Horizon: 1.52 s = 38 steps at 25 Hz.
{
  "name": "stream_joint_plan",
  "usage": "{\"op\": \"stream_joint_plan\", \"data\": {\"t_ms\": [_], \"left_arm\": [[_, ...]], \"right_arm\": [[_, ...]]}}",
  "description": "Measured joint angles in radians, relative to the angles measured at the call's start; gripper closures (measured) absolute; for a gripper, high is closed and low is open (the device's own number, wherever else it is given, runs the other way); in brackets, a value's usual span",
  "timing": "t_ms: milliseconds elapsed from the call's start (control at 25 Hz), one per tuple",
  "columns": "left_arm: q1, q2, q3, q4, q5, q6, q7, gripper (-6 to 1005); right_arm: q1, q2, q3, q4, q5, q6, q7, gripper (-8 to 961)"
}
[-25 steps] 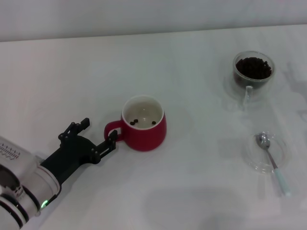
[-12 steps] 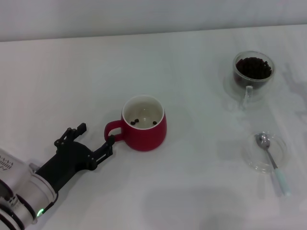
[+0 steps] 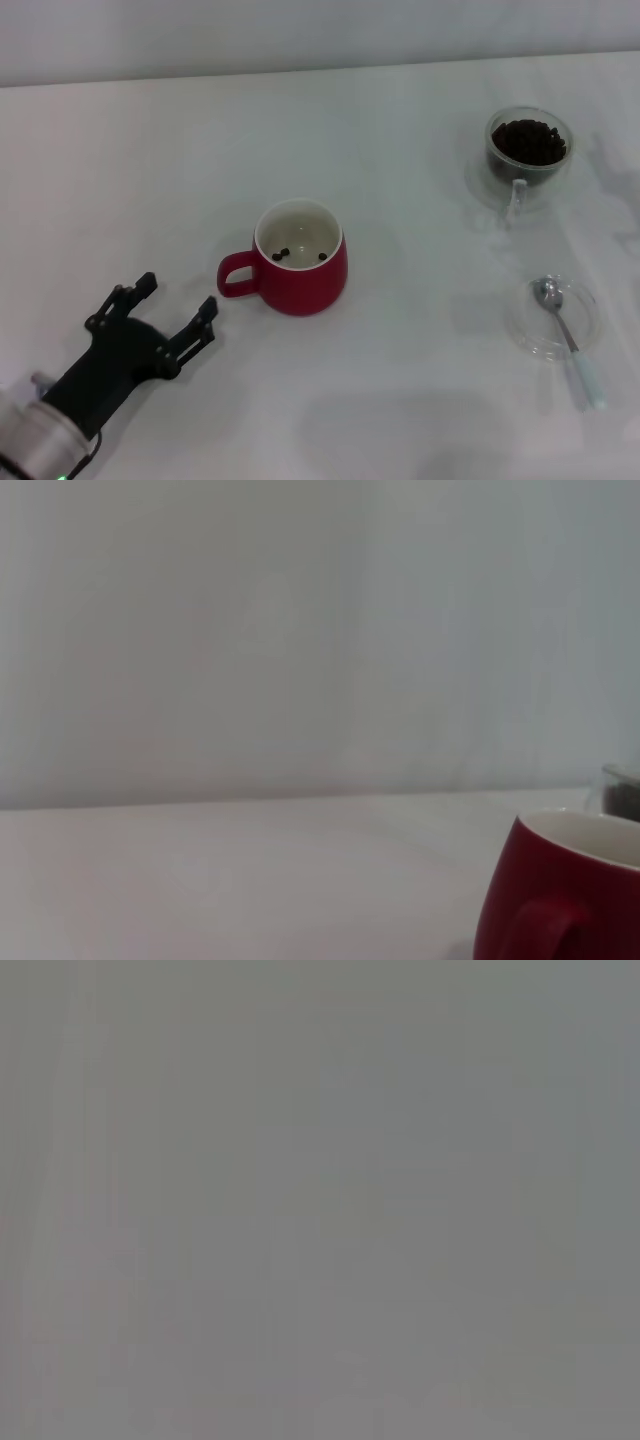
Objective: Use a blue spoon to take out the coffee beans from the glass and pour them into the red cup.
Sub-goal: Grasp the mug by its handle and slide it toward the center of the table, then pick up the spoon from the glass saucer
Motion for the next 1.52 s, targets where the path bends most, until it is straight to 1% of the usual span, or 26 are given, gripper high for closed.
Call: {"op": "stream_joint_plan", "data": {"t_ms": [80,120,160,240,320,400,520,640,720,760,800,880,960,1040,1160,1240,1320,1440,1520], "left_arm": [[0.031,0.000,-0.003,0.009,-0.001,-0.044,0.000,114],[0.064,0.000,-0.006,0.020,-0.005,-0.098,0.000,114],[0.064,0.000,-0.006,0.020,-0.005,-0.098,0.000,114],[0.095,0.000,-0.008,0.028,-0.020,-0.153,0.000,114],[0.125,0.000,-0.010,0.040,-0.055,-0.202,0.000,114],[0.152,-0.001,-0.010,0.053,-0.109,-0.243,-0.001,114],[0.175,-0.001,-0.010,0.063,-0.197,-0.264,-0.001,114],[0.178,-0.001,-0.009,0.079,-0.265,-0.265,-0.001,115],[0.170,-0.001,-0.009,0.083,-0.309,-0.256,-0.002,115],[0.164,-0.001,-0.010,0.083,-0.334,-0.252,-0.002,115],[0.159,0.000,-0.009,0.083,-0.356,-0.250,-0.002,115],[0.147,0.000,-0.009,0.083,-0.392,-0.249,-0.003,115],[0.131,0.000,-0.009,0.083,-0.430,-0.248,-0.003,115],[0.116,0.000,-0.009,0.083,-0.464,-0.244,-0.003,116],[0.088,0.000,-0.010,0.081,-0.532,-0.238,-0.004,117],[0.067,0.000,-0.010,0.081,-0.569,-0.232,-0.004,117],[0.043,0.002,-0.010,0.084,-0.605,-0.222,-0.004,118],[0.014,0.002,-0.009,0.086,-0.654,-0.210,-0.004,118],[-0.002,0.003,-0.010,0.087,-0.685,-0.204,-0.004,119]], "right_arm": [[0.000,0.000,0.000,0.001,0.000,0.000,0.002,98],[0.000,0.000,0.000,0.003,-0.002,0.000,0.009,98],[-0.001,0.000,-0.001,0.002,-0.010,0.000,0.026,98],[-0.007,-0.003,-0.026,-0.014,-0.063,0.000,0.096,99],[-0.017,-0.006,-0.074,-0.061,-0.141,-0.004,0.226,99],[-0.025,-0.008,-0.132,-0.136,-0.207,-0.009,0.377,100],[-0.044,-0.009,-0.256,-0.292,-0.297,-0.004,0.633,101],[-0.074,-0.009,-0.382,-0.457,-0.357,0.006,0.856,102],[-0.100,-0.009,-0.441,-0.557,-0.394,0.011,0.967,102],[-0.138,-0.009,-0.488,-0.679,-0.446,0.015,1.070,102],[-0.138,-0.009,-0.488,-0.679,-0.446,0.015,1.070,103],[-0.175,-0.008,-0.500,-0.759,-0.486,0.013,1.131,104],[-0.218,-0.005,-0.500,-0.807,-0.502,-0.001,1.157,105],[-0.280,0.002,-0.495,-0.841,-0.502,-0.022,1.160,107],[-0.369,0.012,-0.496,-0.862,-0.467,-0.057,1.140,109],[-0.418,0.014,-0.501,-0.841,-0.421,-0.085,1.110,111],[-0.458,0.015,-0.497,-0.779,-0.362,-0.113,1.057,111],[-0.494,0.014,-0.489,-0.658,-0.288,-0.149,0.953,112],[-0.509,0.012,-0.484,-0.573,-0.254,-0.186,0.874,149]]}}
